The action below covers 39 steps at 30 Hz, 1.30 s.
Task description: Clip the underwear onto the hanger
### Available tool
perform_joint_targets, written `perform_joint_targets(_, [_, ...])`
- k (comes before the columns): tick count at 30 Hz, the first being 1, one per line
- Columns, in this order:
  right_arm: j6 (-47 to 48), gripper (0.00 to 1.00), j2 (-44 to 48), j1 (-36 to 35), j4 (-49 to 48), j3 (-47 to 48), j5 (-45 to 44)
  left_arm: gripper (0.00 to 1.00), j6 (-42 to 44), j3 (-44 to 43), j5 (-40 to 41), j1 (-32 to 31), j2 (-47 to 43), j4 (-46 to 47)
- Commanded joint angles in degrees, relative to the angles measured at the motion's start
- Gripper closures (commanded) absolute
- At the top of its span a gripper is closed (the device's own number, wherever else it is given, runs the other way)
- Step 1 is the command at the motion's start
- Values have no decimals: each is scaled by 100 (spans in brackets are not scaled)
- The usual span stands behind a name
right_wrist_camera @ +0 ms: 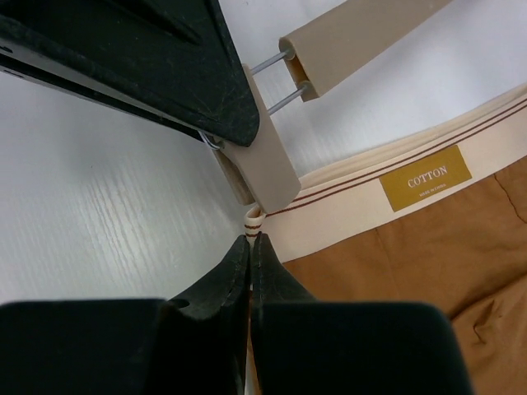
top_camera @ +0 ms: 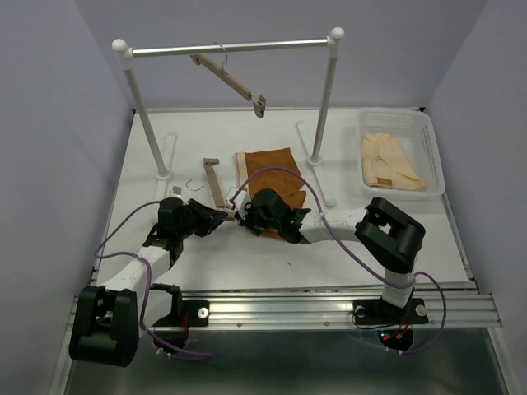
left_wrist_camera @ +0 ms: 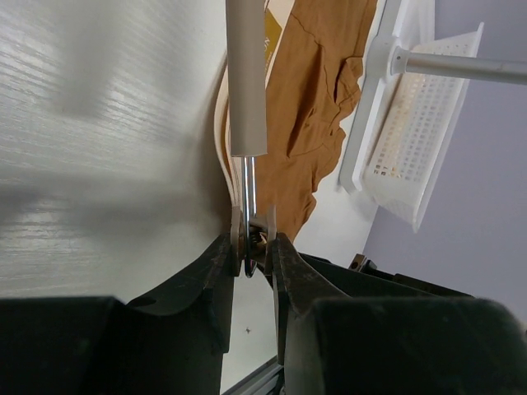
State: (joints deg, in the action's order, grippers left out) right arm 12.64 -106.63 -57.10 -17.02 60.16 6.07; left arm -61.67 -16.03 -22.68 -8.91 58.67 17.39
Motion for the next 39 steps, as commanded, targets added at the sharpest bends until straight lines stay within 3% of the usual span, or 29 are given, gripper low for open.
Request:
perform_joint_targets(1, [36, 99, -112, -55, -258, 171, -96, 100, 50, -286, -176, 3, 30, 213])
perform_joint_targets(32, [36, 99, -271, -389, -724, 347, -1248, 100, 454, -673, -316, 3, 548, -341])
perform_joint_targets(39, [-25, 99, -332, -504, -891, 365, -2117, 100, 550, -699, -343, 3, 593, -482])
